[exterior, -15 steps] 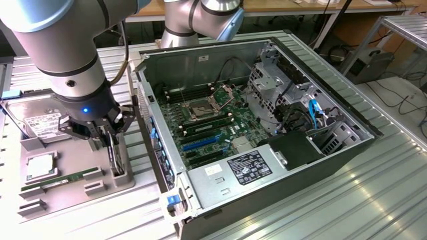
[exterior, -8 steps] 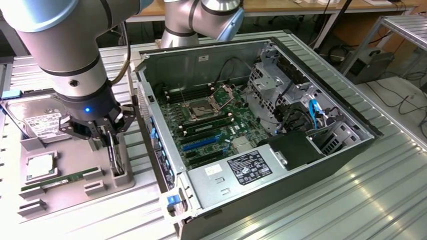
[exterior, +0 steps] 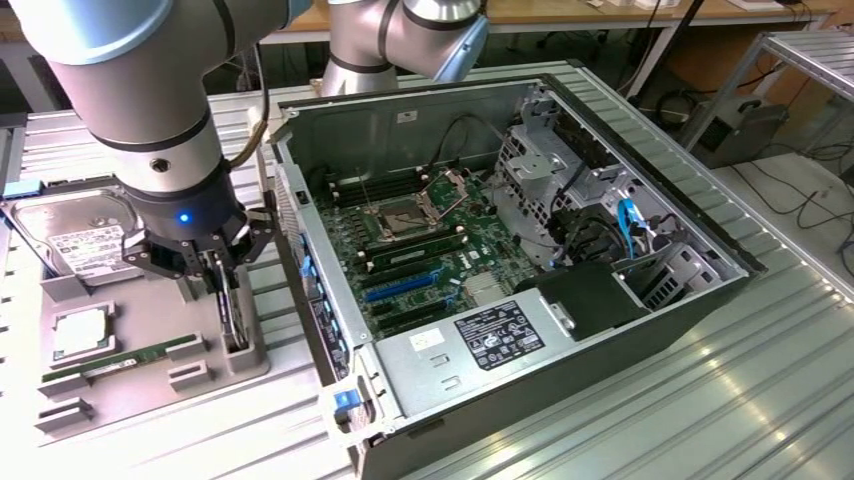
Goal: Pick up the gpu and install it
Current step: 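Pick up the gpu and move the gpu toward the slot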
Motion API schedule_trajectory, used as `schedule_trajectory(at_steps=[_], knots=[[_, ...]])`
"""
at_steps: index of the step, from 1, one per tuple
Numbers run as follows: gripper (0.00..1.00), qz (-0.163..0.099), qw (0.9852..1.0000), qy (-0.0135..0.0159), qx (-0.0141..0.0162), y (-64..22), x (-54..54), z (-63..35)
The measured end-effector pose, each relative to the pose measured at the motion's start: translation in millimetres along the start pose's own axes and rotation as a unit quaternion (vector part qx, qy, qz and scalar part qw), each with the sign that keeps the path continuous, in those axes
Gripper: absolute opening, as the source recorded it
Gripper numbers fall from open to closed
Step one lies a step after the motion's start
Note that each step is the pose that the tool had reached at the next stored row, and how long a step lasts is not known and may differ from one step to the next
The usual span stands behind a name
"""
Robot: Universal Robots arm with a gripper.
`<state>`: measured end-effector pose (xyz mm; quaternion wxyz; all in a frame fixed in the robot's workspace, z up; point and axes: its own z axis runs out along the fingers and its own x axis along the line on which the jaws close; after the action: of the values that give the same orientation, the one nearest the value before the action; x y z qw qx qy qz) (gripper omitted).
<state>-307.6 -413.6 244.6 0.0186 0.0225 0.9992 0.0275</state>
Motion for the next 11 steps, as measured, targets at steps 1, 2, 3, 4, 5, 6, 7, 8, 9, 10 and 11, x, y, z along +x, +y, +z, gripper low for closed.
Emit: schedule_trajectory(at_steps=[1, 2, 3, 4, 5, 6, 7, 8, 9, 10, 11], knots=[[0.26, -0.001, 1.0000, 0.0002, -0.0011, -0.1, -0.2, -0.1], [0.26, -0.002, 1.0000, 0.0004, -0.0021, -0.1, -0.2, -0.2], [0.26, -0.004, 1.0000, 0.0006, -0.0029, -0.1, -0.3, -0.3], [0.26, -0.005, 1.0000, 0.0008, -0.0039, -0.2, -0.4, -0.5], [0.26, -0.007, 1.0000, 0.0010, -0.0048, -0.2, -0.6, -0.8], [0.26, -0.008, 1.0000, 0.0014, -0.0056, -0.2, -0.6, -1.3], [0.26, -0.009, 0.9999, 0.0018, -0.0063, -0.2, -0.7, -2.0], [0.26, -0.010, 0.9999, 0.0022, -0.0071, -0.2, -0.8, -2.6], [0.26, -0.012, 0.9999, 0.0027, -0.0079, -0.3, -0.9, -3.4], [0.26, -0.013, 0.9999, 0.0034, -0.0087, -0.3, -0.9, -4.6], [0.26, -0.014, 0.9998, 0.0040, -0.0093, -0.3, -1.0, -5.5]])
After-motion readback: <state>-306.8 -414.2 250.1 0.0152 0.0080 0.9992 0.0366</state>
